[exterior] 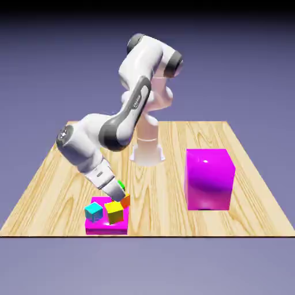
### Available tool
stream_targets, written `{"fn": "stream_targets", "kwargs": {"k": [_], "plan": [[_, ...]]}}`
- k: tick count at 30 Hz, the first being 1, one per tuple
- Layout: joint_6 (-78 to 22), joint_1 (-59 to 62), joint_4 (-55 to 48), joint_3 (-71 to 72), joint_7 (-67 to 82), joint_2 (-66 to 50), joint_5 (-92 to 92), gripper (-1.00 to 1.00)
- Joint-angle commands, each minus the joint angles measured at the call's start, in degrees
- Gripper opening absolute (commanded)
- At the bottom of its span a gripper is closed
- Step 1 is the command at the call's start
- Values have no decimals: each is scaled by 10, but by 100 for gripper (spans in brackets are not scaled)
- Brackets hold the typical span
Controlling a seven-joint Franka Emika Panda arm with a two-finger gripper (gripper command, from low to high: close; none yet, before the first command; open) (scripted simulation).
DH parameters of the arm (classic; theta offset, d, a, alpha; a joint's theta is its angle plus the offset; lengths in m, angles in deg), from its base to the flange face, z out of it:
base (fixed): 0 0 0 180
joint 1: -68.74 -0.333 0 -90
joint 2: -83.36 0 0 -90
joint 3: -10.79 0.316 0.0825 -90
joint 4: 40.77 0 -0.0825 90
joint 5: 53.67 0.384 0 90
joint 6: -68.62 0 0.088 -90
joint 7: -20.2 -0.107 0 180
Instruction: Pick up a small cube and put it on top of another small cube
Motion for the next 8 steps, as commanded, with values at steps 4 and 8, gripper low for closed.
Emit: {"fn": "stream_targets", "kwargs": {"k": [4, 8], "plan": [[71, -14, 54, 27, 28, -31, 43, -100], [21, -4, 16, 8, 8, -9, 13, 100]]}}
